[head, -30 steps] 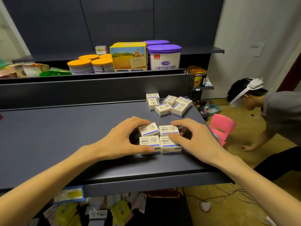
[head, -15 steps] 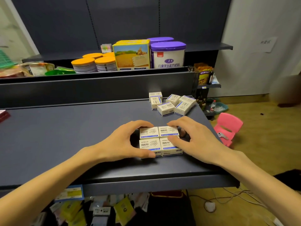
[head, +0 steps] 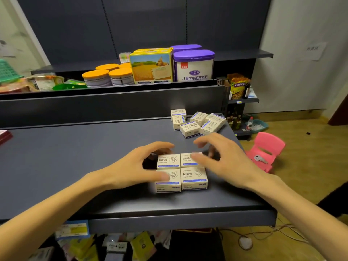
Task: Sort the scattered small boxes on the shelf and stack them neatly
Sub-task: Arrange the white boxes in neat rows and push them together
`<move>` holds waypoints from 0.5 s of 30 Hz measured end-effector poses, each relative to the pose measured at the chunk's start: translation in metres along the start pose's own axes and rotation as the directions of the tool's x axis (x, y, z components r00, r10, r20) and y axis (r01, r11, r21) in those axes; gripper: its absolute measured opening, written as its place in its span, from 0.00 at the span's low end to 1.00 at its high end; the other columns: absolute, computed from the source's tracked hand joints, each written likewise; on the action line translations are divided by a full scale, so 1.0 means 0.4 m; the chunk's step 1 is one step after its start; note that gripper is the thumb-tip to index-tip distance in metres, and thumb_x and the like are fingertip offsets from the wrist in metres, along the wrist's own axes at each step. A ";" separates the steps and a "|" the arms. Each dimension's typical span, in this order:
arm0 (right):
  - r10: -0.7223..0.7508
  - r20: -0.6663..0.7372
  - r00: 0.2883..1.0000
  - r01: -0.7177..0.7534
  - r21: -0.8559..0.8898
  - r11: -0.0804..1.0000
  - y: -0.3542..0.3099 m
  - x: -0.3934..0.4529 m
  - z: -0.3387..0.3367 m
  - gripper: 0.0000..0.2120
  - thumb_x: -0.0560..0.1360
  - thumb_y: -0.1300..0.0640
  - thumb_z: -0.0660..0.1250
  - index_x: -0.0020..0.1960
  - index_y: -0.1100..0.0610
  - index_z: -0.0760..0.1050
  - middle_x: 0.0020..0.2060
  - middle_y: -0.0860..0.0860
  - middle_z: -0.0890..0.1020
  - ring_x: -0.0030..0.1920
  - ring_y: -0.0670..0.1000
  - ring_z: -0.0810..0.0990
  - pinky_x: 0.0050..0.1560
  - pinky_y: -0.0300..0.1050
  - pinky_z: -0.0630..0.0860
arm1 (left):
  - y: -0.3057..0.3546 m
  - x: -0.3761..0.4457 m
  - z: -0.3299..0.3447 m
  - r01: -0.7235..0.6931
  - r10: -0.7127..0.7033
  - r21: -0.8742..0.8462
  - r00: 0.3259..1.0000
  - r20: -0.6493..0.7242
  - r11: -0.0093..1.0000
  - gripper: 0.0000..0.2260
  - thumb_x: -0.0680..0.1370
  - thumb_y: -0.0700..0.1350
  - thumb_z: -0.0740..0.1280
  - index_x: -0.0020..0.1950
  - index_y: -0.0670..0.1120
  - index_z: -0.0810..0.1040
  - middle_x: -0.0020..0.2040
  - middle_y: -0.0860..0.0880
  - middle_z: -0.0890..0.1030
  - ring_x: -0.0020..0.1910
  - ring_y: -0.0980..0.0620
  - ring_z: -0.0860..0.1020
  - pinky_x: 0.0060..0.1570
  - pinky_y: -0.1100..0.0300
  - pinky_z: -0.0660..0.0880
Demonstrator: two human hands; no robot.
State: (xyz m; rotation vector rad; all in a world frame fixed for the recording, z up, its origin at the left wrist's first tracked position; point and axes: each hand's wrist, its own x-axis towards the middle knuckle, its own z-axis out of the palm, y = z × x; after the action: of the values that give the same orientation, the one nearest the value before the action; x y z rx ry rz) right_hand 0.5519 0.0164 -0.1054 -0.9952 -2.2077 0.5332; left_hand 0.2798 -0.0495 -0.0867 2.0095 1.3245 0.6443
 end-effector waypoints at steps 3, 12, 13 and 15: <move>0.023 -0.259 0.966 -0.041 -0.062 0.997 0.051 0.053 -0.021 0.19 0.72 0.38 0.68 0.57 0.48 0.78 0.52 0.43 0.78 0.44 0.46 0.78 0.47 0.49 0.77 | 0.005 0.052 -0.018 0.026 -0.029 -0.024 0.990 -0.141 0.999 0.24 0.76 0.66 0.63 0.68 0.56 0.76 0.63 0.59 0.80 0.62 0.57 0.78 0.61 0.60 0.75; 0.136 -0.197 0.971 -0.194 -0.311 0.930 0.130 0.146 -0.002 0.27 0.69 0.38 0.72 0.63 0.50 0.76 0.59 0.48 0.74 0.59 0.52 0.75 0.51 0.51 0.77 | -0.024 0.265 -0.026 0.013 0.091 0.394 0.966 -0.244 0.919 0.18 0.75 0.59 0.72 0.61 0.54 0.79 0.57 0.57 0.79 0.49 0.57 0.79 0.51 0.52 0.79; 0.125 -0.198 0.972 -0.185 -0.323 0.928 0.134 0.148 0.000 0.26 0.70 0.40 0.72 0.63 0.50 0.76 0.59 0.48 0.74 0.59 0.52 0.74 0.51 0.50 0.76 | -0.022 0.278 -0.023 0.007 0.113 0.435 0.962 -0.249 0.901 0.17 0.74 0.60 0.72 0.60 0.55 0.79 0.56 0.57 0.78 0.49 0.57 0.79 0.49 0.52 0.79; 0.106 -0.194 0.975 -0.162 -0.297 0.941 0.139 0.148 0.001 0.24 0.70 0.42 0.73 0.62 0.50 0.76 0.60 0.47 0.75 0.59 0.52 0.75 0.51 0.49 0.76 | -0.016 0.295 -0.019 0.004 0.142 0.493 0.956 -0.258 0.870 0.17 0.73 0.62 0.72 0.60 0.57 0.79 0.55 0.57 0.78 0.48 0.57 0.79 0.47 0.52 0.79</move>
State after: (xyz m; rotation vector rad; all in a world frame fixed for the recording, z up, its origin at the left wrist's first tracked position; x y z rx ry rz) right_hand 0.5501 0.0969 -0.1151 -1.3120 -2.1132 0.1469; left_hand 0.3143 0.0634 -0.0800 2.4468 1.7312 0.7061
